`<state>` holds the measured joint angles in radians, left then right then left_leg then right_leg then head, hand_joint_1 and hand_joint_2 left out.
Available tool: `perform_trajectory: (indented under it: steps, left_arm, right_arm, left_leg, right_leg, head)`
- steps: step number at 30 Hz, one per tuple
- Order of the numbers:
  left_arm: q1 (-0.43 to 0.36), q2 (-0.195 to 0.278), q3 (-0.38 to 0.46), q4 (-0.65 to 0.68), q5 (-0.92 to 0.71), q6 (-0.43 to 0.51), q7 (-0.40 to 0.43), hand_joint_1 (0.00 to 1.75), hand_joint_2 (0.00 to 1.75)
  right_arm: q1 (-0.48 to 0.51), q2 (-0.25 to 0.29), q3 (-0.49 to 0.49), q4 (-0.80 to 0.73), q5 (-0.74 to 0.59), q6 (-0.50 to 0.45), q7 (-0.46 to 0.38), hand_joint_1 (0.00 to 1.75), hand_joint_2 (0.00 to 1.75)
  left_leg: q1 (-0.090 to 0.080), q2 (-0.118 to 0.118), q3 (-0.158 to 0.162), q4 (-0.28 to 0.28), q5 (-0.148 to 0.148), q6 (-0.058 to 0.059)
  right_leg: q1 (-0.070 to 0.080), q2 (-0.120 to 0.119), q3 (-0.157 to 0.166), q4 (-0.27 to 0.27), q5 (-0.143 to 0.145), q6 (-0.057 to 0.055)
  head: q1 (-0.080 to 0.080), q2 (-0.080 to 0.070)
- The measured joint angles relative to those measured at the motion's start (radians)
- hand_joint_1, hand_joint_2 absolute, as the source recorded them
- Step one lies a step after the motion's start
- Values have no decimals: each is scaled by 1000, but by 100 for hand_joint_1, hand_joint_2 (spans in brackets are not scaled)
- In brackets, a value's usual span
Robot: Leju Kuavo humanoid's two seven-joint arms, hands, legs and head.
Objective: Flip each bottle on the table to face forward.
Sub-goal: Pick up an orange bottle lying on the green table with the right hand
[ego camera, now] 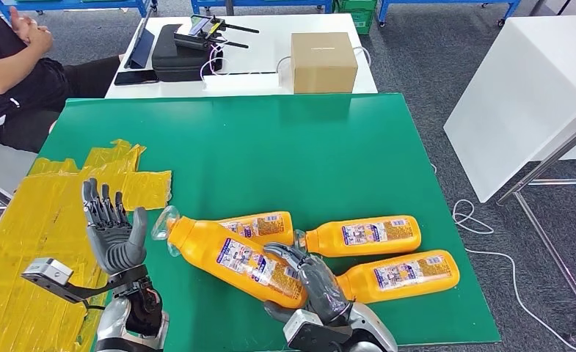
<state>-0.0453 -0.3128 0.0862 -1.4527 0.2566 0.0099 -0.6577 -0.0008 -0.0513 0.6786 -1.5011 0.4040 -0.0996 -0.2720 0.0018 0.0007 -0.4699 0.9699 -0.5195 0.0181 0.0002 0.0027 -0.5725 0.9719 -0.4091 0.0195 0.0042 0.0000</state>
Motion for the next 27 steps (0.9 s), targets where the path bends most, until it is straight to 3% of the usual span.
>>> perform_trajectory:
  steps: [4, 8, 17, 27]
  left_arm:
    - [0, 1, -1, 3, 29, -26, 29, 0, 175]
    - [4, 6, -12, 15, 79, -119, 74, 0, 175]
    - [29, 27, -70, 65, 280, -517, 182, 0, 175]
    - [44, 44, -95, 93, 344, -584, 215, 0, 175]
  right_arm:
    - [0, 3, -7, 0, -2, 0, 0, 175, 175]
    - [-7, 11, -31, 3, -16, 6, -1, 175, 175]
    - [-72, 49, -110, 50, -42, 22, -24, 175, 175]
    - [-96, 67, -195, 84, -55, 23, -54, 175, 175]
  left_leg:
    - [0, 0, 0, 0, 0, 0]
    - [0, 0, -1, 0, 0, 0]
    - [0, 0, 0, 0, 0, 0]
    - [0, 0, -1, 0, 0, 0]
  right_leg:
    - [0, 0, 0, 0, 0, 0]
    - [0, 0, 0, 0, 0, 0]
    - [0, 0, 0, 0, 0, 0]
    - [0, 0, 0, 0, 0, 0]
  head:
    - [0, 0]
    - [0, 0]
    - [0, 0]
    - [0, 0]
